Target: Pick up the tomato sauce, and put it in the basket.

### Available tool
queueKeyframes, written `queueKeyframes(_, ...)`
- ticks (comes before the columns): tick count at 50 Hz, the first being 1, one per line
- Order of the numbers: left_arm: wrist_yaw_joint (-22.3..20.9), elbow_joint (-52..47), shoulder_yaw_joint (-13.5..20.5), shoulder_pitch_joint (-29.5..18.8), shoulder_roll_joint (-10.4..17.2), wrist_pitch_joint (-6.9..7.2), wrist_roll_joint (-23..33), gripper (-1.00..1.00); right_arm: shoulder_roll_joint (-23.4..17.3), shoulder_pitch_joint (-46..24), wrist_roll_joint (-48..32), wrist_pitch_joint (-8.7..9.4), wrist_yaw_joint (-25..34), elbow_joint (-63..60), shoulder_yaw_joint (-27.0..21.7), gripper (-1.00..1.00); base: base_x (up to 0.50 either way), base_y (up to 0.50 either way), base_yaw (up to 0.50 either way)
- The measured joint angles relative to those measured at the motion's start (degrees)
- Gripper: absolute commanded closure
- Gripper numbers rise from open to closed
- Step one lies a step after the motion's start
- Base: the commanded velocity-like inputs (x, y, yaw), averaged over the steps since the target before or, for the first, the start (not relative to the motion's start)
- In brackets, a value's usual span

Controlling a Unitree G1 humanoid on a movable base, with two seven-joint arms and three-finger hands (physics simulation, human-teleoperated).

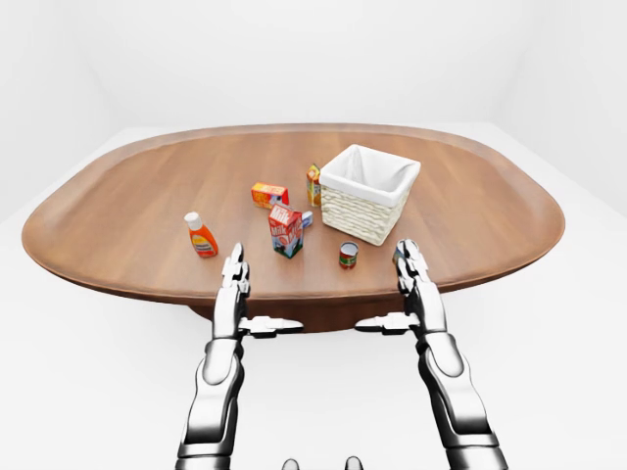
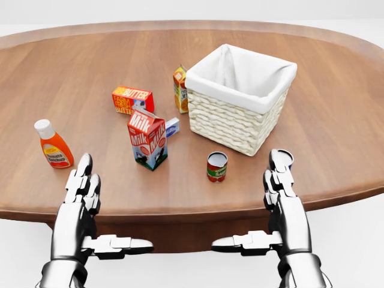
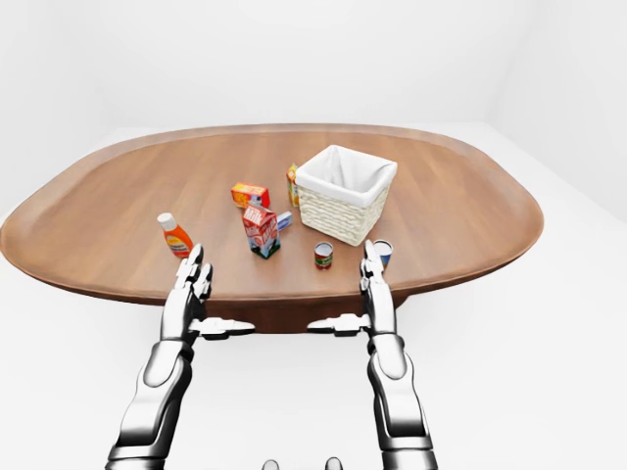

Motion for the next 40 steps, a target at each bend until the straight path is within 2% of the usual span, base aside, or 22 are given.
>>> queueKeyframes(11,-0.9,-1.5,1.1,0.1,0.5,1.19,-0.7,-1.00,-0.5,0.0,0.9,2.96,1.2,-2.6,-1.2,-1.00,0.00,0.00,0.00)
queueKeyframes(14,-1.0,-2.7,1.3,0.3,0.6,2.05,-0.8,-1.00,-0.7,-0.2,1.3,4.15,1.4,-3.9,-1.6,-1.00,0.00,0.00,0.00)
queueKeyframes(20,-1.4,-6.7,1.4,1.0,0.7,4.78,-0.9,-1.00,-1.1,-0.7,2.5,4.15,1.6,-7.8,-2.5,-1.00,0.00,0.00,0.00)
queueKeyframes(40,-2.1,-17.5,2.0,2.5,0.8,4.78,-0.7,-1.00,-2.1,-3.1,5.7,4.15,1.4,-14.8,-4.9,-1.00,0.00,0.00,0.00)
